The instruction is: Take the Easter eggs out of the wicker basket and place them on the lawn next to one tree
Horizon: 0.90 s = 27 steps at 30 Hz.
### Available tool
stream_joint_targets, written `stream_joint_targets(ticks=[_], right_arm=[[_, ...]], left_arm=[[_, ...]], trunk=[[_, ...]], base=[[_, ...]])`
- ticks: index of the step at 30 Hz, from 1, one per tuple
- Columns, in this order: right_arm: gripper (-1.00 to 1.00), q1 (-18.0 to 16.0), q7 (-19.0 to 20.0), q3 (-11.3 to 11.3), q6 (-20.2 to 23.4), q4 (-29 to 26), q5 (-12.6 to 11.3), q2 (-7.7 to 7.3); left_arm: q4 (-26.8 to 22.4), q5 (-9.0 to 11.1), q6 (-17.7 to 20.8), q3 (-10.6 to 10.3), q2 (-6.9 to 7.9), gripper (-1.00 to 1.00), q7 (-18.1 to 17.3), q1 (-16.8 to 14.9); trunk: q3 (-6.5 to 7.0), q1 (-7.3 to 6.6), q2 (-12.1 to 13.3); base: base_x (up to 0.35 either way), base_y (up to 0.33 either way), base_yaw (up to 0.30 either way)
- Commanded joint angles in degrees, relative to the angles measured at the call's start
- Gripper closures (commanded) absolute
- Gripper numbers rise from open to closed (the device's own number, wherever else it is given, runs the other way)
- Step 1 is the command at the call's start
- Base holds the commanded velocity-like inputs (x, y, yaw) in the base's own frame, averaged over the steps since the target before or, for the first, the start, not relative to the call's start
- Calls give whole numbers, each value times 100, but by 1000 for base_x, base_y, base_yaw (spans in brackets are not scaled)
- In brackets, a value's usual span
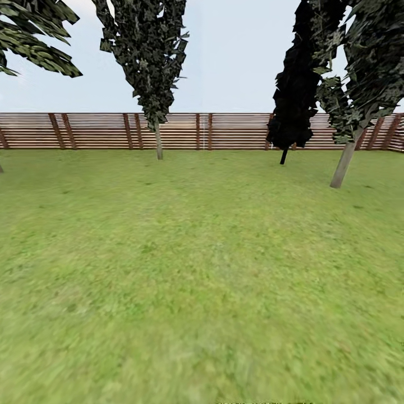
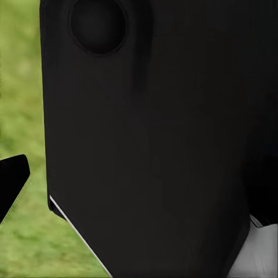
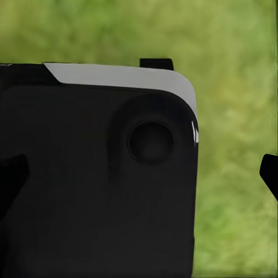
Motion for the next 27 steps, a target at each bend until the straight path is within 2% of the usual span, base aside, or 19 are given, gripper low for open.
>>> stream_joint_targets(ticks=[1,27], right_arm=[[-100,-4,-1,-1,-20,7,-1,-2],[-100,-4,-1,-1,-19,7,-1,0]], left_arm=[[-12,31,0,30,-2,-100,-2,4],[-12,31,0,30,-2,-100,-2,4]], trunk=[[-7,0,-2],[-76,0,-2]], base=[[0,0,-263],[0,0,-263]])
